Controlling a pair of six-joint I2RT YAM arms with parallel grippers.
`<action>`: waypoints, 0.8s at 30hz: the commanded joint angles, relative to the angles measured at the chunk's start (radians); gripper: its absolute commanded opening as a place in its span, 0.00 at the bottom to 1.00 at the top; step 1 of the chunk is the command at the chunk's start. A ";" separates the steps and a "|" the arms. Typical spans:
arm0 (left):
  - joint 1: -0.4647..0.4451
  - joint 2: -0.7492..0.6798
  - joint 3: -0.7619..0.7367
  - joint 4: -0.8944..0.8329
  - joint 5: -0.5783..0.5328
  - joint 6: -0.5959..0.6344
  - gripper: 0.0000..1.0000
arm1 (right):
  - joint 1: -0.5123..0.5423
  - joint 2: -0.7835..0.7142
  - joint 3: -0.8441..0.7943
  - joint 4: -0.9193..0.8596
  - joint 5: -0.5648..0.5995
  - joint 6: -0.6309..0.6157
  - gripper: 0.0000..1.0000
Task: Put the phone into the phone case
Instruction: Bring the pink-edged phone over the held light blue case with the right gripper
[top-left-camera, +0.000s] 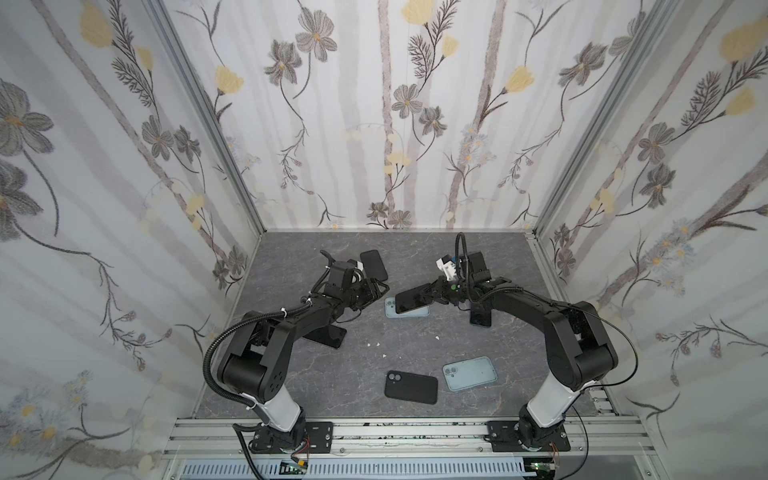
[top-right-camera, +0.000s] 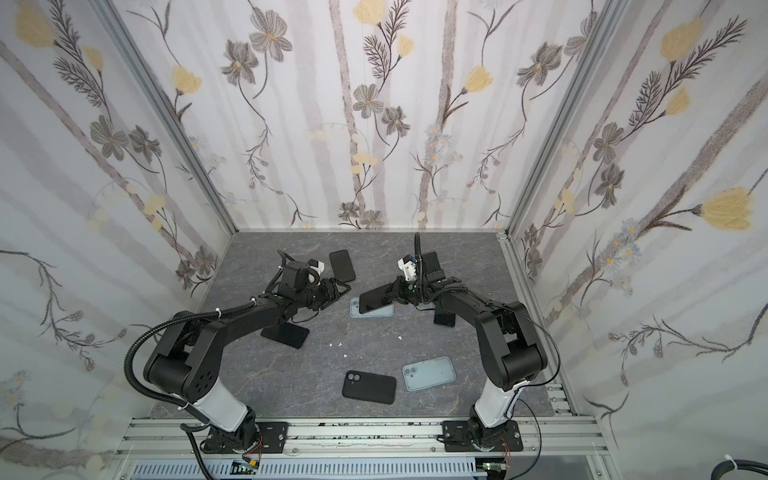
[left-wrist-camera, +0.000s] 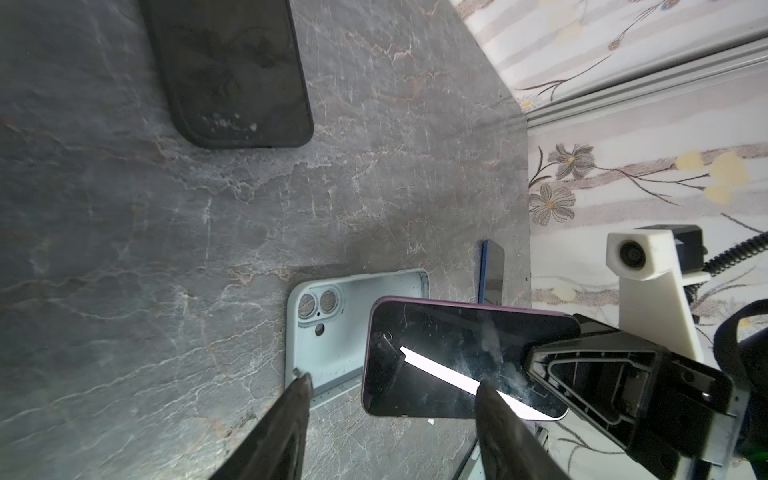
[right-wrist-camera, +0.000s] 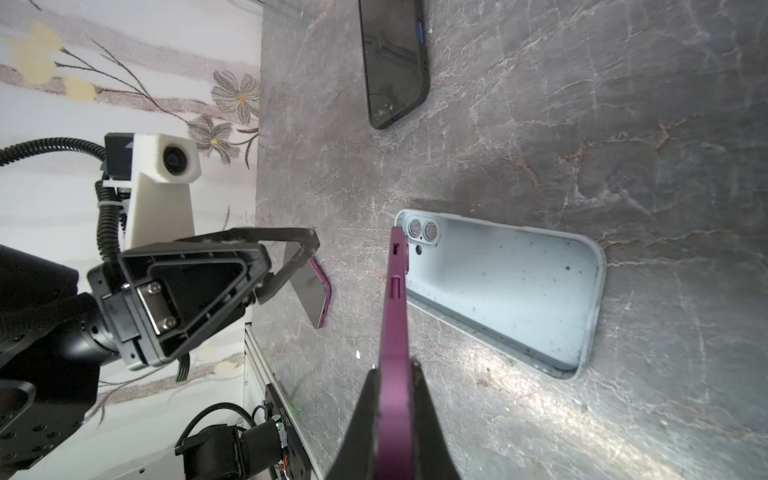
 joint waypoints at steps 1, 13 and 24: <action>-0.018 0.029 -0.003 0.060 -0.006 -0.023 0.61 | 0.002 0.020 0.023 0.037 -0.050 0.012 0.00; -0.047 0.088 0.021 0.036 -0.077 0.012 0.48 | 0.012 0.062 0.048 0.042 -0.069 0.010 0.00; -0.047 0.109 0.007 0.023 -0.102 0.037 0.50 | 0.020 0.096 0.073 0.044 -0.082 0.008 0.00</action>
